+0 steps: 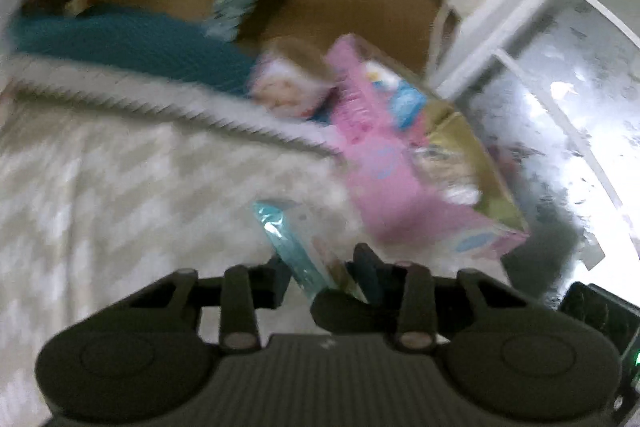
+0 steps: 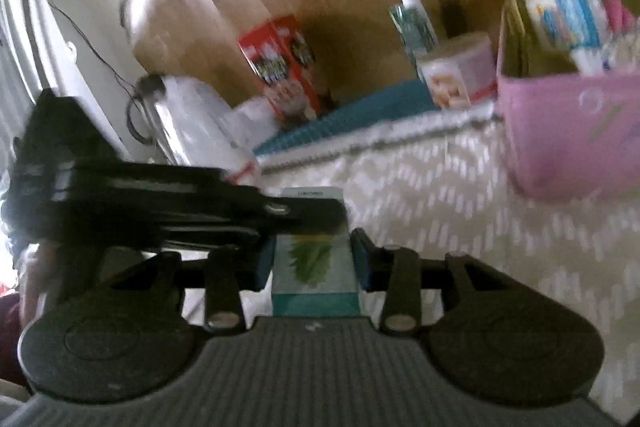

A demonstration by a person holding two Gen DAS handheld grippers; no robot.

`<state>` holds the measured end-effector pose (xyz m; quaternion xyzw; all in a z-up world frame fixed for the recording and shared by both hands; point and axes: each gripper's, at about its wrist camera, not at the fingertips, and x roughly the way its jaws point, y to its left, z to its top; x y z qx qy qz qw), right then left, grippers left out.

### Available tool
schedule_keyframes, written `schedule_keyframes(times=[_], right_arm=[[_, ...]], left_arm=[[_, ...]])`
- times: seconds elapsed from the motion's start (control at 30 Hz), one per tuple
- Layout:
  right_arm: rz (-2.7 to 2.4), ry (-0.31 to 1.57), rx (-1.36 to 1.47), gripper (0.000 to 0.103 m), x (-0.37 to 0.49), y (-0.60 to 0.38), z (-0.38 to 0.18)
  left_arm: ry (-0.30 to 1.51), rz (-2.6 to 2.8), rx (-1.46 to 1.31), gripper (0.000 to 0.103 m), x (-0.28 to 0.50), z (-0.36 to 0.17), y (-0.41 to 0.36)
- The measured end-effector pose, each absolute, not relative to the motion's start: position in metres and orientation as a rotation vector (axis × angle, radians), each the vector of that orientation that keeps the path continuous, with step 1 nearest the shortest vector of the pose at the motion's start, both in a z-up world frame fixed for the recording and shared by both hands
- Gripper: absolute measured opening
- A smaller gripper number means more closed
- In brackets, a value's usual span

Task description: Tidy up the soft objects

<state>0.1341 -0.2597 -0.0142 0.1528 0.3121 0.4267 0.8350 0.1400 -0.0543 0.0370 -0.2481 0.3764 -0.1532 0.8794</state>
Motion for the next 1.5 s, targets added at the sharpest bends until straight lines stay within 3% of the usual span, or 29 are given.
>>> schedule_keyframes(times=[0.3, 0.7, 0.77, 1.03, 1.1, 1.27, 1.37, 1.5], right_arm=[[0.646, 0.329, 0.254, 0.043, 0.153, -0.343, 0.04], [0.326, 0.529, 0.129, 0.046, 0.289, -0.398, 0.019], [0.333, 0.517, 0.18, 0.046, 0.285, -0.41, 0.018], [0.32, 0.369, 0.363, 0.046, 0.213, -0.441, 0.014], [0.298, 0.33, 0.376, 0.046, 0.188, -0.441, 0.014], [0.242, 0.272, 0.423, 0.047, 0.148, -0.44, 0.016], [0.202, 0.25, 0.449, 0.057, 0.129, -0.438, 0.017], [0.198, 0.267, 0.466, 0.063, 0.108, -0.432, 0.014]], left_arm=[[0.691, -0.52, -0.292, 0.037, 0.228, 0.106, -0.174], [0.815, -0.376, -0.161, 0.048, 0.354, 0.067, -0.266], [0.8, -0.378, -0.194, 0.056, 0.352, 0.067, -0.259], [0.705, -0.322, -0.076, 0.058, 0.311, 0.09, -0.254], [0.675, -0.309, -0.042, 0.065, 0.292, 0.094, -0.253], [0.568, -0.25, 0.037, 0.102, 0.243, 0.1, -0.257], [0.519, -0.198, 0.077, 0.103, 0.213, 0.103, -0.256], [0.531, -0.168, 0.089, 0.103, 0.186, 0.106, -0.246]])
